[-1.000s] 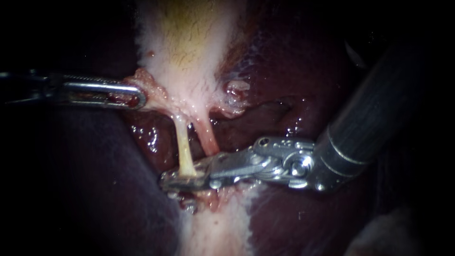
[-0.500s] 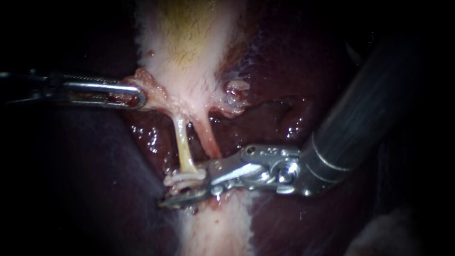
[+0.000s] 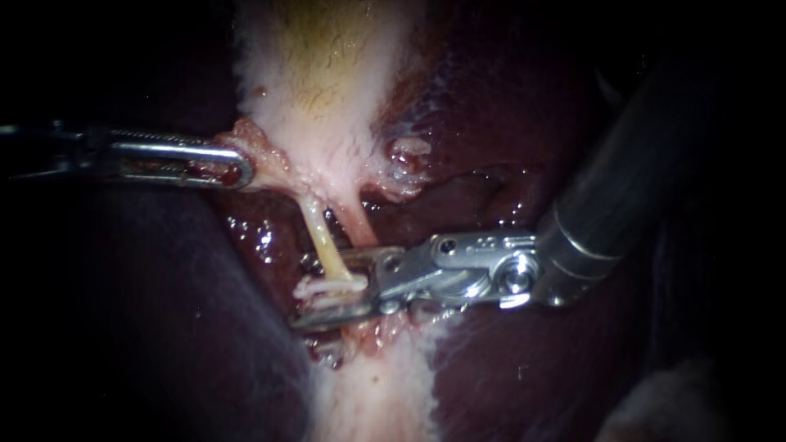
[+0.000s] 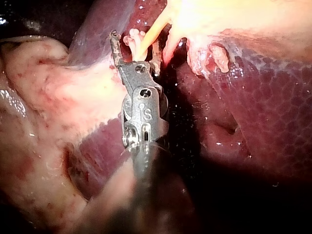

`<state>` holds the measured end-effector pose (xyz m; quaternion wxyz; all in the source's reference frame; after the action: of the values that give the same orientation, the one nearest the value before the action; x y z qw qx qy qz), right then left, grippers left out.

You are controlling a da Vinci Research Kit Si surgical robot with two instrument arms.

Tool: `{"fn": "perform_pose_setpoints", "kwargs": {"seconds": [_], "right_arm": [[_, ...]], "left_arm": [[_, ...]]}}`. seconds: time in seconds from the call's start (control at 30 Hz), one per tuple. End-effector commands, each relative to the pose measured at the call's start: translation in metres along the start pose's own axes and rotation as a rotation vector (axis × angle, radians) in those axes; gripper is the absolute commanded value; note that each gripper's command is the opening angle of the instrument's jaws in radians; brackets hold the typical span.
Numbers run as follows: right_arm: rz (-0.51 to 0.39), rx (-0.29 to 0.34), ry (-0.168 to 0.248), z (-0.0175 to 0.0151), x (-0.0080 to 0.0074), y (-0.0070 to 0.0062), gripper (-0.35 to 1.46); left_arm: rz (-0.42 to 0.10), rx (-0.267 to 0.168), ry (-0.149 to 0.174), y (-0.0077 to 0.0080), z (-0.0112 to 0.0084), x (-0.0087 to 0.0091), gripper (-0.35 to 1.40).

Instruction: Going back second clip left tube

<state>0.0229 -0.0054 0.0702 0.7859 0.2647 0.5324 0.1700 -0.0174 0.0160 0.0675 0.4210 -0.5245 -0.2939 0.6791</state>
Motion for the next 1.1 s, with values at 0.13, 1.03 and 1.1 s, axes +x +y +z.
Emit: {"fn": "perform_pose_setpoints", "kwargs": {"seconds": [0.13, 1.03, 1.1], "right_arm": [[-0.039, -0.011, 0.002, -0.0012, 0.0000, -0.0002, 0.50], [-0.261, -0.043, 0.005, -0.0173, 0.0010, -0.0004, 0.50], [-0.273, -0.042, 0.005, -0.0175, 0.0009, -0.0004, 0.50]], "left_arm": [[0.000, 0.000, 0.000, 0.0000, -0.0001, 0.0000, -0.35], [0.000, 0.000, 0.000, 0.0000, -0.0002, 0.0000, -0.35], [0.000, -0.001, -0.001, 0.0000, -0.0002, 0.0000, -0.35]]}}
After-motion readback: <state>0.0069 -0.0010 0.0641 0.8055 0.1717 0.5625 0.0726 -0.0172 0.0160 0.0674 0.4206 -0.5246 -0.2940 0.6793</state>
